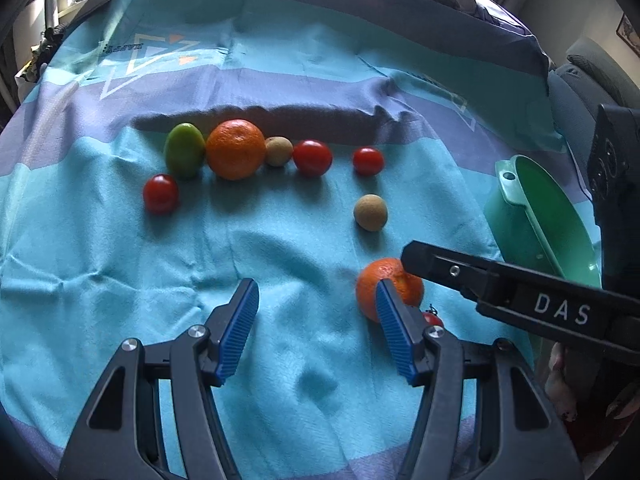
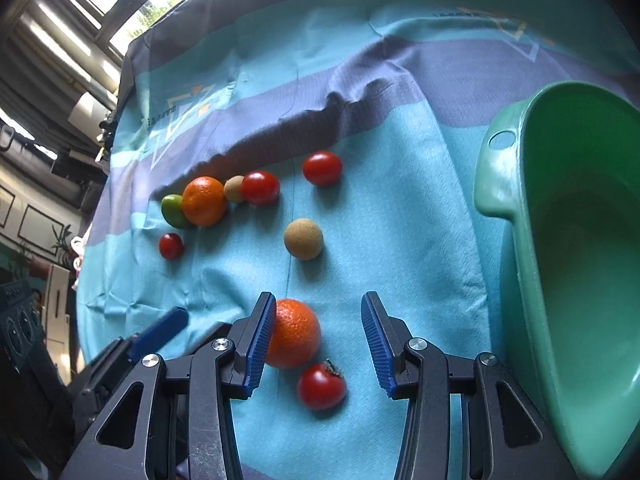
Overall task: Organize fruits
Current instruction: 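Lower the right gripper around the orange and close on it, then lift the orange with the right gripper and carry it over the green bowl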
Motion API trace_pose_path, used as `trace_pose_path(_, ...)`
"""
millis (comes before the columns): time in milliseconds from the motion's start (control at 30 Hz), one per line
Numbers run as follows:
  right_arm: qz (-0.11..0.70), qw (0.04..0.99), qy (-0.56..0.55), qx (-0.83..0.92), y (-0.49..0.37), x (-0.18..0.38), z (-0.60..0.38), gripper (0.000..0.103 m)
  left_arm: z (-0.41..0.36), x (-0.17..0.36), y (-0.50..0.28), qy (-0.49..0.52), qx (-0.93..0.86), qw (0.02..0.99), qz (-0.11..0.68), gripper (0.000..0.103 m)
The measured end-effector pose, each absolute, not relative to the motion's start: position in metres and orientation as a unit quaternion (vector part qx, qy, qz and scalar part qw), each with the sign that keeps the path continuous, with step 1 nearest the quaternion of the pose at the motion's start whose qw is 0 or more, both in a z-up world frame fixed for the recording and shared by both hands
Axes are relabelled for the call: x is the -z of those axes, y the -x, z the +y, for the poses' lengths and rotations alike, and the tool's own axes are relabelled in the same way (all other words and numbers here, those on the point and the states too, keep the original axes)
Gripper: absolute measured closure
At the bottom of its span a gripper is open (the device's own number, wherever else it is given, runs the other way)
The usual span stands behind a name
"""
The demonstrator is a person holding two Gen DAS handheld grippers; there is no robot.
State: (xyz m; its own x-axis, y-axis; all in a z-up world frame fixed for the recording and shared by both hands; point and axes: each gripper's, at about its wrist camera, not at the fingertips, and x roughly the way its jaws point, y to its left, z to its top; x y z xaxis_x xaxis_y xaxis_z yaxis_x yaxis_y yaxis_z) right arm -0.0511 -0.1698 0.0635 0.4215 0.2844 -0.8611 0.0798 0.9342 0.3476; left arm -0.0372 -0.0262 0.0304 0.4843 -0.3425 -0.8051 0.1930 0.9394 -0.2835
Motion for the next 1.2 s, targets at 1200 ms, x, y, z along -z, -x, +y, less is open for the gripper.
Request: trace_pose_path(1200,0.528,0.799,-0.244,-0.154,0.051,-0.064,-0.165,0.059,-0.052,-0.039,0.044,0.115,0.21,0.861,0.448,0.06)
